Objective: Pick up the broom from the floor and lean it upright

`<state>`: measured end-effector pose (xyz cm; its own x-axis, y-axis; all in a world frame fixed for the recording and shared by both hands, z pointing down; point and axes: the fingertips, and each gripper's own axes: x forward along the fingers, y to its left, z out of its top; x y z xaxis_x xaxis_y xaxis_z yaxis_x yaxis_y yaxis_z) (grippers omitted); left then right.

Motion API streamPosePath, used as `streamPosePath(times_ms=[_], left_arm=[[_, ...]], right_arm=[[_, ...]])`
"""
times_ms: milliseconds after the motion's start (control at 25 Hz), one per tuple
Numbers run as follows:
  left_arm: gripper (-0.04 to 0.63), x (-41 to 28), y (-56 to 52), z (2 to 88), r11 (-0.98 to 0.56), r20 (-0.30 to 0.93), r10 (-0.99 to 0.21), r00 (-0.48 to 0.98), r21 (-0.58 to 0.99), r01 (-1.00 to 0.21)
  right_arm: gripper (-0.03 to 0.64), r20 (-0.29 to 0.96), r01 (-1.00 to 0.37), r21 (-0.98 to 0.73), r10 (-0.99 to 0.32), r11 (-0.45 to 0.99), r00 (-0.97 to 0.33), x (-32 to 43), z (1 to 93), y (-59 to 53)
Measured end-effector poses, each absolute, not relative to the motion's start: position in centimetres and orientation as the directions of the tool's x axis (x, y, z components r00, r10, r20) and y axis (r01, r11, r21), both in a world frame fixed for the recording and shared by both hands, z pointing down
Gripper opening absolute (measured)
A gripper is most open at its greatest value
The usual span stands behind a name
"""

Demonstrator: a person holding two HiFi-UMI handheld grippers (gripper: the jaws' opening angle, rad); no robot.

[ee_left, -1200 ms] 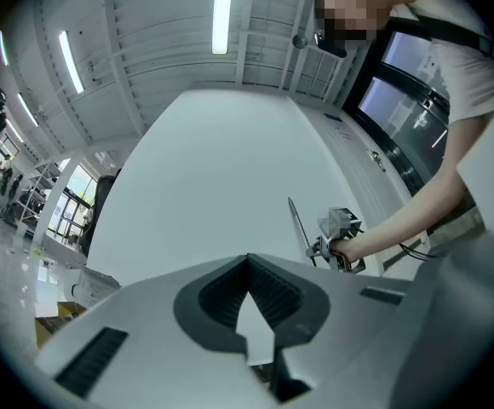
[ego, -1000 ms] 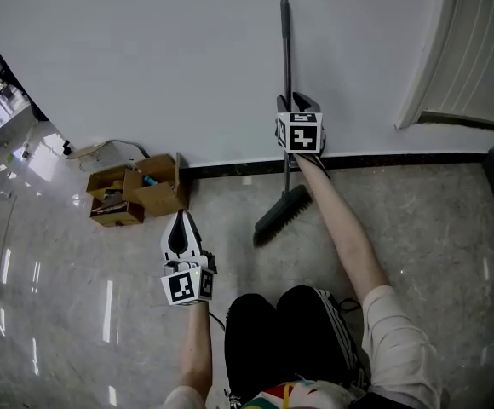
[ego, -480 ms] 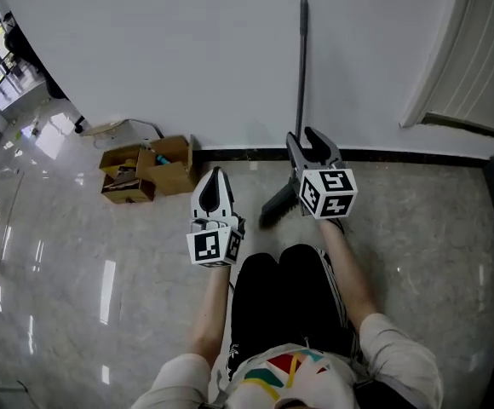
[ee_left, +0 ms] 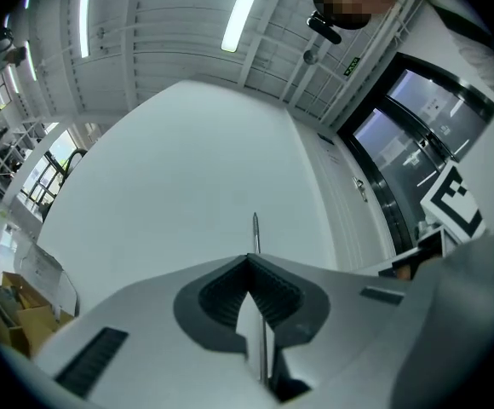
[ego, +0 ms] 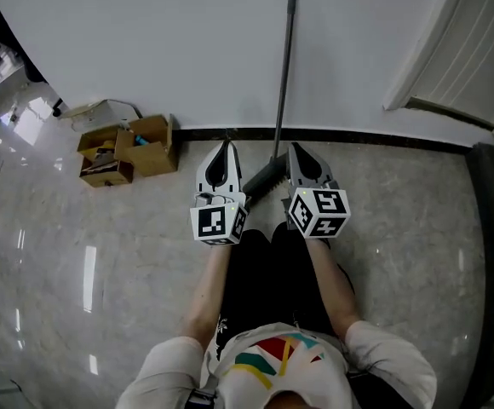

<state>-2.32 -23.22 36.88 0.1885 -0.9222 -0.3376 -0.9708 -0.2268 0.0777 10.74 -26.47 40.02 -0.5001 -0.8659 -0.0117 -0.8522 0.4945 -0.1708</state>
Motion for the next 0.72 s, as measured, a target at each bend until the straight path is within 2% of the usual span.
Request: streamPosePath(times_ms=[280,520,720], left_arm=[[0.044,-1.7,-23.9,37.2,-0.224,-0.339,-0.921,0.190,0.063,-0.973],[0.044,-3.9,-25.8,43.9,-0.165,-0.291,-0.947,0.134,0.085,-0.983],[0.044,-5.1,-26.4,45.5,-0.148,-0.289,-0.949,0.123,0.066,-0.987]], right_arm=[[0.014,-0.005,-0.822,-0.140,-0.831,0.552,-0.557,9.9,41.2,-26.0],[0.014,0.082,-0.805,-0.235,-0.814,0.545,-0.575,9.4,49.4,-28.3],[0.014,0.136,-0.796,-0.176,-0.786,0.580,-0.603,8.5,52.9,-29.2]])
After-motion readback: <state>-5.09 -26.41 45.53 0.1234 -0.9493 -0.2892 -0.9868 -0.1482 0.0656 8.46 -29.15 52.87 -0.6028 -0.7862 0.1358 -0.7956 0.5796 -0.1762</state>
